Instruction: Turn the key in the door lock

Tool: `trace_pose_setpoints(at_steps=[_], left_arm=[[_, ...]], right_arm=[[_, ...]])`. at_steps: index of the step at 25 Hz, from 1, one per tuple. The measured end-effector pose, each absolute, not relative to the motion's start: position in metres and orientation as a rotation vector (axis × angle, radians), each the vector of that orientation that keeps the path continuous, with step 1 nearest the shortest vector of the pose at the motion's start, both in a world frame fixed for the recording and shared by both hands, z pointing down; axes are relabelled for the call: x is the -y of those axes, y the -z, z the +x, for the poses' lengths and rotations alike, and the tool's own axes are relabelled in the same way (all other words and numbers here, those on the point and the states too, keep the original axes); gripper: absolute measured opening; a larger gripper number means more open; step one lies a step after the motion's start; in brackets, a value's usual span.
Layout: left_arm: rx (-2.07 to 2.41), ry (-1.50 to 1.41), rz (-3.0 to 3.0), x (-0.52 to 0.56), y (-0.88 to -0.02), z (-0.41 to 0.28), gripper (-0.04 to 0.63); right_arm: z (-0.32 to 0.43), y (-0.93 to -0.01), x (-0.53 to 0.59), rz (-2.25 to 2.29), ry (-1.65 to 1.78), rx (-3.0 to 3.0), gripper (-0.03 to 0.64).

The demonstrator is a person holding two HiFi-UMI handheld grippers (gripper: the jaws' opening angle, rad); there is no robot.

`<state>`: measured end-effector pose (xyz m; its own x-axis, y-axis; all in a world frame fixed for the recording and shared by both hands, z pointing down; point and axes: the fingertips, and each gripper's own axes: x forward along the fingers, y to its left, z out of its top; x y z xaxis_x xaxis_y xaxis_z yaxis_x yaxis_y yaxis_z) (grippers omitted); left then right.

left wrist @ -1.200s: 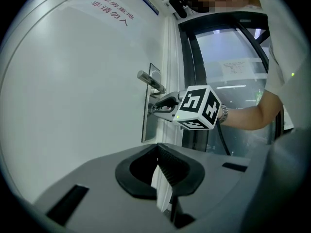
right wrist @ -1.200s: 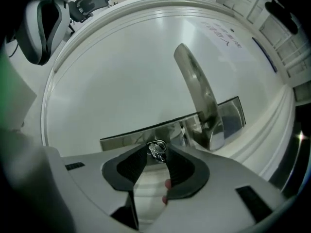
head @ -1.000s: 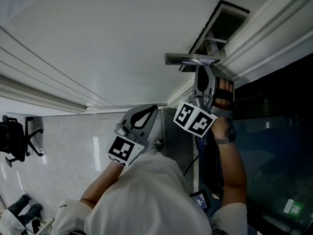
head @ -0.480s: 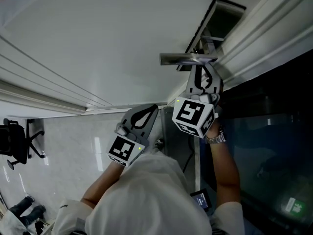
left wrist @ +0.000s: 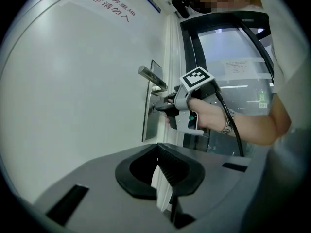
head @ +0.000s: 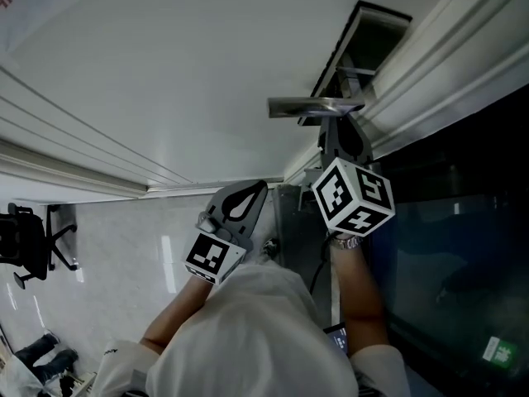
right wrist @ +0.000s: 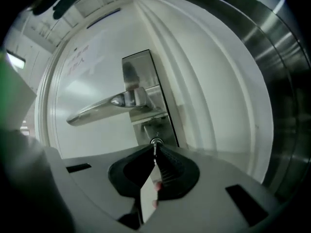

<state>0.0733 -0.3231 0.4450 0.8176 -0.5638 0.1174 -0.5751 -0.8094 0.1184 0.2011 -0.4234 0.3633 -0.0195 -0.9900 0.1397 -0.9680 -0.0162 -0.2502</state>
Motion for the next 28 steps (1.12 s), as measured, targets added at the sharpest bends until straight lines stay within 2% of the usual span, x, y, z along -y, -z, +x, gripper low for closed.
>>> trace_pose_setpoints(at_steps=[6,10,18,20,23,28], left_arm=[[0.919,-0.113,2.845,0.326,-0.444,0.071,0.006],[0.938,-0.116,2.839,0.327,-0.444,0.067,0.006],[0.941,-0.116,2.836,0.326,-0.445,0.067,0.006],[0.938,-0.118,2.839,0.326,-0.446,0.067,0.006],[0.928,-0.124,2.843,0.325,-0.448,0.069,0.006],[0.897,-0.128,2.852,0.321,-0.447,0.075,0.006]], right_arm=[[0.206,-0.368,0.423,-1.787,0.824,-1.889,0.012],[0.207,-0.368,0.423,-1.632,0.950,-1.764,0.012],[0.207,-0.370,0.422,-1.543,0.995,-1.687,0.012],[0.204,-0.370,0.420,-1.557,0.962,-1.747,0.015],[0.196,-0.371,0.413,-1.613,0.888,-1.889,0.059],[0.189,-0.377,0.405,-1.764,0.737,-2.139,0.064]])
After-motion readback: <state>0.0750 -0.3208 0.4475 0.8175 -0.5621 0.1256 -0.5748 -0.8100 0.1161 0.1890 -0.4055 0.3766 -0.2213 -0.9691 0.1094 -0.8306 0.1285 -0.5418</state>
